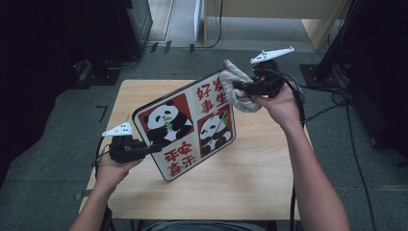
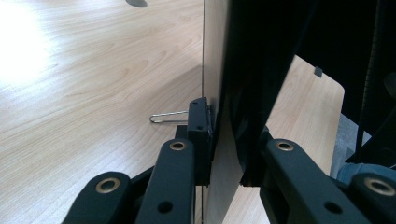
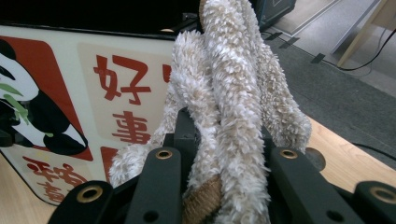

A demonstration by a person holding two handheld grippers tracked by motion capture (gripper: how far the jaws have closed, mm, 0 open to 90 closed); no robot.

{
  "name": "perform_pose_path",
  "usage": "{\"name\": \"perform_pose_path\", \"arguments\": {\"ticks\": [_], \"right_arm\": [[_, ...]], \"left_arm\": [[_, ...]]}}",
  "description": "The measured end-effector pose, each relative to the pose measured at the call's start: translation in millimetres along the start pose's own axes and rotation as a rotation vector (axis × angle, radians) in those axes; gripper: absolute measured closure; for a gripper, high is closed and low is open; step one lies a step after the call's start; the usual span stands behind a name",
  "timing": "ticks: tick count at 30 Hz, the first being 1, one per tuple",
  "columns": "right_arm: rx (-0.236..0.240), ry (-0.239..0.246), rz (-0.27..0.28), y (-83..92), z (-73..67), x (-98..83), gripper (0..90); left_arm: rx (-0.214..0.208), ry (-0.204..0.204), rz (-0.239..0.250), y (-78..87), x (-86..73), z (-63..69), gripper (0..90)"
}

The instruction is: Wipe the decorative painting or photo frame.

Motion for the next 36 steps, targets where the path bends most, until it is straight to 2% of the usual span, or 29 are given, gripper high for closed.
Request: {"name": "perform_pose_path", "arguments": {"ticks": [3,9,26,36], "right_arm": [[0.012,-0.018,-0.003,-3.4,1.8,-3.0,73.6],[0.019,-0.017,-0.002,-8.2,4.9,-10.2,73.6],[0.043,-0.067,-0.012,-18.3,17.1,-38.8,73.5],[0.057,-0.079,-0.019,-23.1,19.6,-51.6,73.4]], "left_arm": [[0.001,-0.002,-0.002,0.1,0.0,0.0,79.5],[-0.005,0.0,-0.007,-0.2,1.0,-0.6,79.6],[-0.008,-0.011,-0.012,-0.2,1.5,-0.8,79.7],[-0.009,-0.014,-0.013,-0.1,1.5,-0.8,79.7]]}}
Point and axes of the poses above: each handheld gripper's, and its own axes: y roughly backward along the jaws, x roughly out of its top, z roughly to its right, the point moved 2 cm from there along -y, roughly forward along the jaws, and after that the axes turned 12 degrees about -y, right-handed, at the moved point
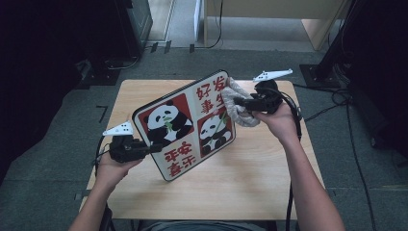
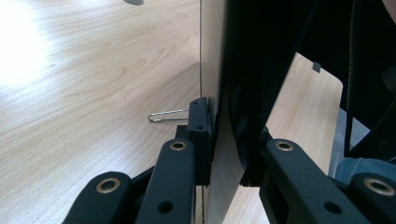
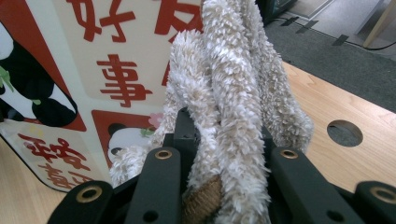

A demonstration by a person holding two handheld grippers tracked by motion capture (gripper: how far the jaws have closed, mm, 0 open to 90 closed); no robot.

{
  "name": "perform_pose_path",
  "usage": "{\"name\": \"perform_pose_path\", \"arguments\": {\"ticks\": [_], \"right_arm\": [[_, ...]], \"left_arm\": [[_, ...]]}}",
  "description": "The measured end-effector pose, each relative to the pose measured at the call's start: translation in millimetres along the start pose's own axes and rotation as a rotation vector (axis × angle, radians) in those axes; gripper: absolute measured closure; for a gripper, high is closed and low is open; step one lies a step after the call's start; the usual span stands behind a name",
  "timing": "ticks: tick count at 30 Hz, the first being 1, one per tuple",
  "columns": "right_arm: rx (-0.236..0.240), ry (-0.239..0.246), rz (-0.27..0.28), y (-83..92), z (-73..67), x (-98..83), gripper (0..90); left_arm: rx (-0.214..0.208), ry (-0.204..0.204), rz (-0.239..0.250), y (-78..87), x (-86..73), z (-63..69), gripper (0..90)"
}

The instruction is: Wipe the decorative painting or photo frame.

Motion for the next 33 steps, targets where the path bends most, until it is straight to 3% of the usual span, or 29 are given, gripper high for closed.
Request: {"name": "perform_pose_path", "arguments": {"ticks": [6,22,26,33], "right_arm": [[0.006,0.007,0.01,-2.3,2.7,-6.9,73.3],[0.021,-0.036,0.02,-16.0,10.7,-37.1,73.3],[0.015,-0.008,0.012,-20.7,12.4,-43.0,73.2],[0.017,-0.026,0.013,-25.4,15.5,-53.0,73.2]], "left_arm": [[0.0,0.001,0.0,0.0,0.1,-0.1,79.7],[-0.001,-0.005,-0.001,-0.1,0.0,0.1,79.8],[0.0,-0.004,-0.003,-0.4,0.4,0.9,79.8],[-0.005,-0.004,-0.006,-0.5,0.8,0.6,79.8]]}}
Point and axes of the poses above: each handheld gripper's, and its own axes: y roughly backward along the jaws, x roughly out of its top, z roughly to its right, the point moved 2 cm from there along -y, roughly forward along the jaws, and after that the axes turned 12 degrees about -y, right-handed, at the moved point
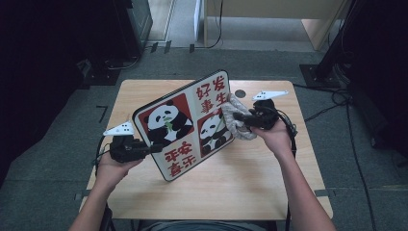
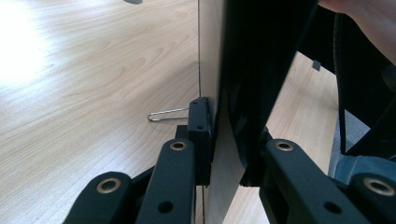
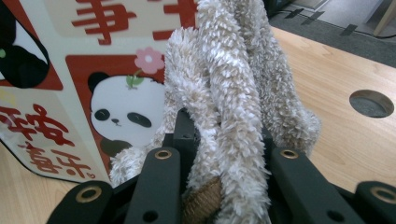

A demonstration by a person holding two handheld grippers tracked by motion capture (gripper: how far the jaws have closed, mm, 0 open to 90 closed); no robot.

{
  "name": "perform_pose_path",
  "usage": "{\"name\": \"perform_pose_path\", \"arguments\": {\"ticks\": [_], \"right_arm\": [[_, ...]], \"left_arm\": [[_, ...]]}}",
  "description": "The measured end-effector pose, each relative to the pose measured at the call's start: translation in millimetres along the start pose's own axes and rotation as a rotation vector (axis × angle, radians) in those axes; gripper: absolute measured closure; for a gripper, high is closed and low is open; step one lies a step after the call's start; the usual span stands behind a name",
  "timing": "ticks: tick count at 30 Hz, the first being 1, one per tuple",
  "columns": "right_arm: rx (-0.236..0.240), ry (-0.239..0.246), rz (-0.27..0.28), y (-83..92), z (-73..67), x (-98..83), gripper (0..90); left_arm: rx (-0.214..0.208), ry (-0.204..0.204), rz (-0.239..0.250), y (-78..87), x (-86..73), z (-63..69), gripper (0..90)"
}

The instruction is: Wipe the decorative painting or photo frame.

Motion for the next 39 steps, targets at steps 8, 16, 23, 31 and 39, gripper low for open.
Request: {"name": "perform_pose_path", "arguments": {"ticks": [8,16,23,31,39], "right_arm": [[-0.009,-0.007,-0.017,-4.4,4.6,-13.1,73.2],[-0.005,-0.026,-0.027,-8.3,8.7,-21.1,73.2],[0.0,-0.035,-0.044,-13.4,14.4,-30.1,73.2],[-0.01,-0.038,-0.06,-17.8,17.5,-40.5,73.2],[-0.036,-0.051,-0.106,-24.6,21.1,-54.8,73.2]], "left_arm": [[0.001,-0.003,0.0,-0.2,0.1,-0.1,79.8],[0.001,-0.005,-0.002,-0.3,0.3,-0.1,79.7],[0.0,-0.003,-0.002,-0.3,0.3,-0.1,79.7],[0.004,-0.007,-0.003,-0.3,0.3,0.4,79.7],[0.003,-0.008,-0.005,-0.4,0.5,0.4,79.7]]}}
Point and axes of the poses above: each handheld gripper's, and its own axes: y roughly backward along the jaws, x roughly out of its top, z roughly to its right, the point moved 2 cm from there along -y, roughly forward along the jaws, and after that the axes turned 12 degrees about -y, right-handed, at the moved point
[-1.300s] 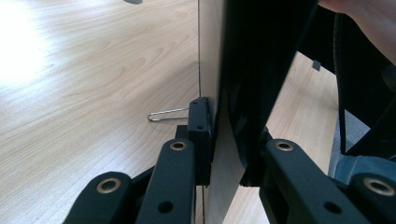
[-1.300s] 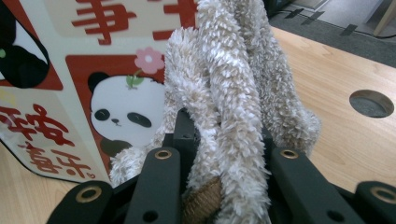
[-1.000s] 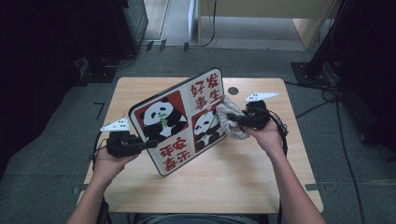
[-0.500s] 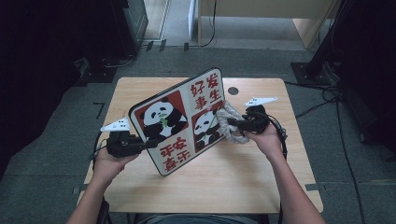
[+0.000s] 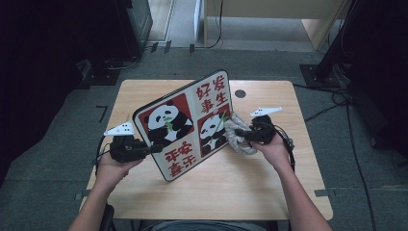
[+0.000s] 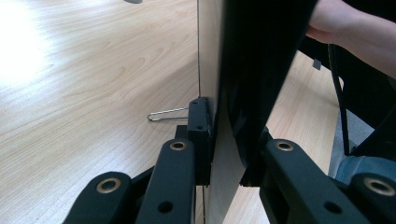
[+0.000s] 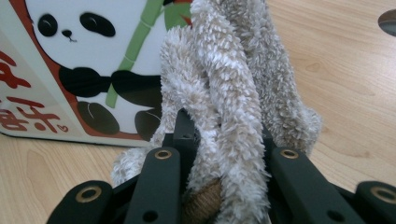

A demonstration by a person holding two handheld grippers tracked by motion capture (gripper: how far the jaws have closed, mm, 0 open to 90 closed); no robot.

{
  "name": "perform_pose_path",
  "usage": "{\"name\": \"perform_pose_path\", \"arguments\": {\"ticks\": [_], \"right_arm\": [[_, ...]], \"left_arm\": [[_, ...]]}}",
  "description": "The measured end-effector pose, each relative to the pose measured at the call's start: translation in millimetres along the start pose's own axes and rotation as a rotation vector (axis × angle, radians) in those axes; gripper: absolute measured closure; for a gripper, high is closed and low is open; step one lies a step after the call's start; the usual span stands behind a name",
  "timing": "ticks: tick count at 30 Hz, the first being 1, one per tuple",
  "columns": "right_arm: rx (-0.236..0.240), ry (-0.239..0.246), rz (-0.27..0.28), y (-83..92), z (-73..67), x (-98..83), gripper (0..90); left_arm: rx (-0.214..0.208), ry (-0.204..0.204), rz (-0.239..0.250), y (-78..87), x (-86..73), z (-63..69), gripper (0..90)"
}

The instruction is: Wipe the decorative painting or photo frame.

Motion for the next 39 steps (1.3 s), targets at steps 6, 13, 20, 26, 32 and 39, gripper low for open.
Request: {"name": "perform_pose_path", "arguments": {"ticks": [6,13,20,26,32,39], "right_arm": [[0.01,-0.028,-0.007,-4.7,4.8,-8.3,73.2],[-0.008,-0.043,-0.056,-13.6,7.7,-20.3,73.1],[-0.014,-0.051,-0.082,-18.9,11.1,-25.6,73.2],[-0.005,-0.067,-0.075,-10.2,10.0,-19.3,73.3],[0.017,-0.077,-0.038,9.9,7.1,-6.2,73.4],[0.003,-0.065,-0.013,30.2,-0.4,9.7,73.4]], "left_arm": [[-0.004,0.001,0.0,0.0,0.2,-0.3,79.6],[-0.01,0.018,0.002,-0.2,0.4,-0.6,79.7],[0.002,0.014,-0.004,-0.4,1.0,1.1,79.7],[0.006,0.015,-0.007,-0.6,1.3,2.5,79.7],[0.004,0.016,-0.002,-0.6,0.9,2.5,79.7],[0.001,0.018,0.003,-0.8,0.6,1.7,79.5]]}}
Point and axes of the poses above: each handheld gripper's, and its own axes: y roughly backward along the jaws, x roughly out of its top, z roughly to its right, the point moved 2 cm from there along -y, roughly forward along the jaws, and after that the axes turned 12 degrees about -y, right-handed, at the moved point
